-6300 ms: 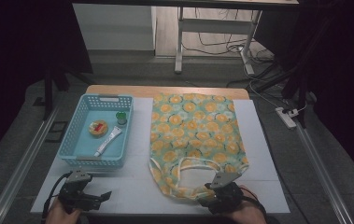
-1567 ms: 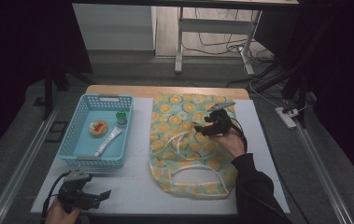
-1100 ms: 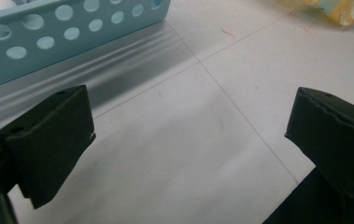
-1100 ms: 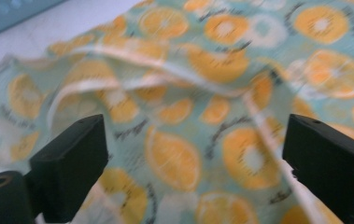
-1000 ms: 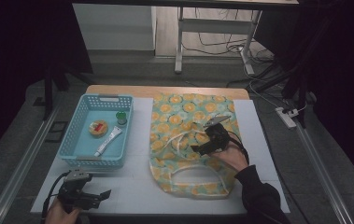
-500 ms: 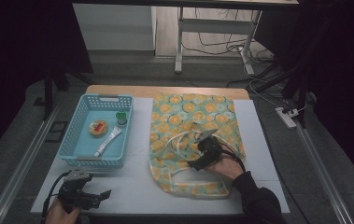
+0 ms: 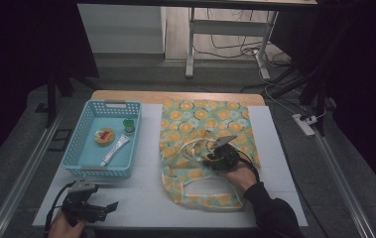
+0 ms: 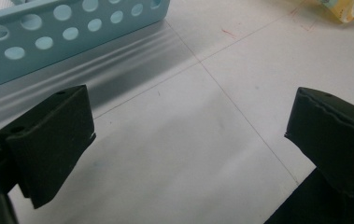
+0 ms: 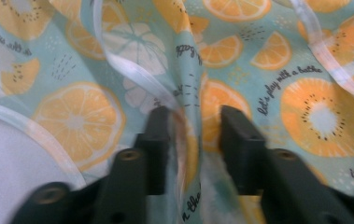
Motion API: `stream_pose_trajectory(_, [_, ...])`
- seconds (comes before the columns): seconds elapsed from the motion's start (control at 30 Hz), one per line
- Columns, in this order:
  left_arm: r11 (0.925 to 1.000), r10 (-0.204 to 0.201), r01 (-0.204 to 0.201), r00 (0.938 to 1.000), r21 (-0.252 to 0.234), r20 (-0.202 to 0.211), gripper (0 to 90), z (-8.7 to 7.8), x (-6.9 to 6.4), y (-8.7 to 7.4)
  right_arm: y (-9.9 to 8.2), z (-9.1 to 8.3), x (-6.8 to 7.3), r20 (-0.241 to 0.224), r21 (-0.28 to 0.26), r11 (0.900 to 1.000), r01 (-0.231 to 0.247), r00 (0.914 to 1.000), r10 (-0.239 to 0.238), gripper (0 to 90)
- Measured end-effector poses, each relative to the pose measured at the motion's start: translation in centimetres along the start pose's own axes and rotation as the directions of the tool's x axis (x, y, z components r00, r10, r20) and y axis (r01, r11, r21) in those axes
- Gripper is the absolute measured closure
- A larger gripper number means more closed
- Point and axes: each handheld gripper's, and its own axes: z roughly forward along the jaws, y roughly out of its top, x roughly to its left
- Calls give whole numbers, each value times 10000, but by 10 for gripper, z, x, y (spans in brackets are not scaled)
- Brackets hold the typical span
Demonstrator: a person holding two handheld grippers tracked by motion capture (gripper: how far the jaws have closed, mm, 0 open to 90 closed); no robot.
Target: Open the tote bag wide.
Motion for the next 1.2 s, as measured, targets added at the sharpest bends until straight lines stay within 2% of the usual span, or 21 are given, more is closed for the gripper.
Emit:
stream_pose_trajectory(0.1, [10000, 3, -3, 10000, 16, 4, 13, 0, 0, 0, 0, -2, -3, -114, 37, 9999, -104, 9999, 104, 856])
stream_pose_trajectory(0.2, [10000, 4, -4, 10000, 22, 6, 13, 0, 0, 0, 0, -3, -3, -115, 76, 9999, -80, 9999, 81, 887])
stream_pose_trajectory(0.4, [10000, 1, -1, 10000, 24, 5, 13, 0, 0, 0, 5, -9, -1, -392, -146, 9997, 205, 9990, -211, 897])
stream_pose_trajectory(0.57, [10000, -11, 11, 10000, 30, 19, 13, 0, 0, 0, 11, -15, 2, -538, -465, 9988, 135, 9984, -160, 898])
stream_pose_trajectory(0.73, [10000, -54, 54, 10000, 9, 21, 13, 0, 1, 0, 22, -21, 4, -706, -768, 9970, -57, 9975, 3, 898])
stream_pose_trajectory(0.9, [10000, -77, 77, 10000, -14, 27, 12, 0, 1, 0, 32, -24, 8, -779, -843, 9963, 189, 9966, -255, 898])
stream_pose_trajectory(1.2, [9999, -97, 97, 9999, -30, 32, 12, 0, 1, 0, 55, -32, 18, -1079, -1068, 9941, 215, 9936, -331, 898])
